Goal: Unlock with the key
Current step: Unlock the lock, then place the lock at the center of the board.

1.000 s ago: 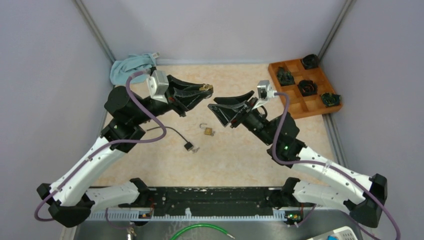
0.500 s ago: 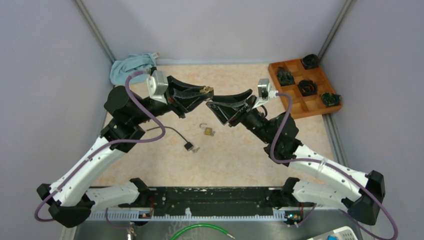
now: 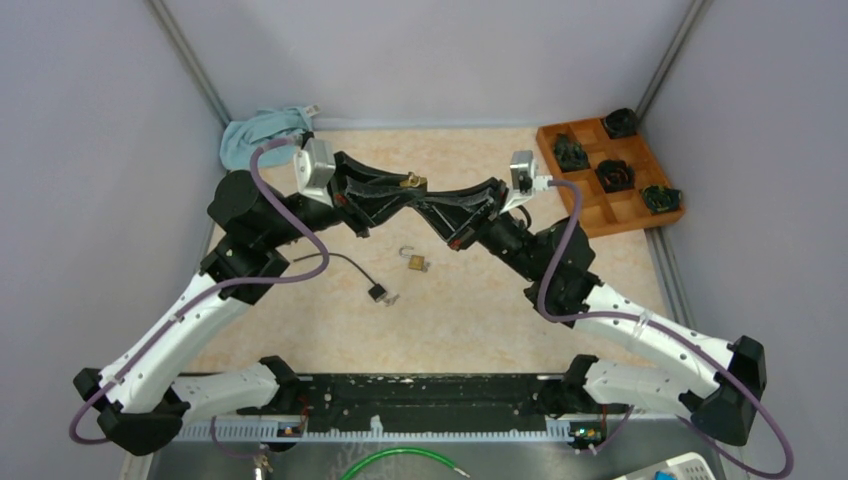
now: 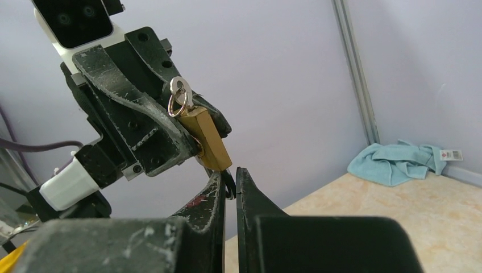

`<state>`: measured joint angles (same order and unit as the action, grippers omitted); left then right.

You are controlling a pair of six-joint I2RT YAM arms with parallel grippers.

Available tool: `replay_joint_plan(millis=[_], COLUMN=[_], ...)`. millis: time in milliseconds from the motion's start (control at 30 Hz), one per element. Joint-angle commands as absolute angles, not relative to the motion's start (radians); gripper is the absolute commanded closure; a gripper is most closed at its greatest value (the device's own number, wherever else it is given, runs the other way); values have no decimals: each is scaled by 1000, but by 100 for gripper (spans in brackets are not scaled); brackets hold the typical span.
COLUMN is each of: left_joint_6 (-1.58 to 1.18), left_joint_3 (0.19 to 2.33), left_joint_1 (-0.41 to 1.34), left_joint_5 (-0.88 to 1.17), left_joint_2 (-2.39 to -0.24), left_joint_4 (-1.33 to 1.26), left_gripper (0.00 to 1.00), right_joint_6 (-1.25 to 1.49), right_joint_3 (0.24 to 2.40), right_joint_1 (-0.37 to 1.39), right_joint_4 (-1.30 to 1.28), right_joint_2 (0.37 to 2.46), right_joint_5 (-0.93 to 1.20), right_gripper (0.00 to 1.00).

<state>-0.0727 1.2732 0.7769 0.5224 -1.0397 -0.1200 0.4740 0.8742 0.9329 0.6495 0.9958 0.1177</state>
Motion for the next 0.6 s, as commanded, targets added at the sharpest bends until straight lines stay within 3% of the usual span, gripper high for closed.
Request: replay_joint_plan(millis=[0,267,567], left_joint_6=[-76,-32,-69], left_joint_3=[1315,1373,1430], left_joint_1=[775,753,732], left_joint_5=[559,541,564], left_joint_2=[-1032,-1046,-1059], left_joint_4=[-155,-204,-199], left_gripper=[100,100,100], right_joint_6=[491,570,564], right_joint_3=[892,766,754], right_joint_1=[928,928,929], right_joint_4=[703,784,639], right_joint_2=[997,996,1000], right_joint_5=[138,94,120], right_gripper=[100,100,100])
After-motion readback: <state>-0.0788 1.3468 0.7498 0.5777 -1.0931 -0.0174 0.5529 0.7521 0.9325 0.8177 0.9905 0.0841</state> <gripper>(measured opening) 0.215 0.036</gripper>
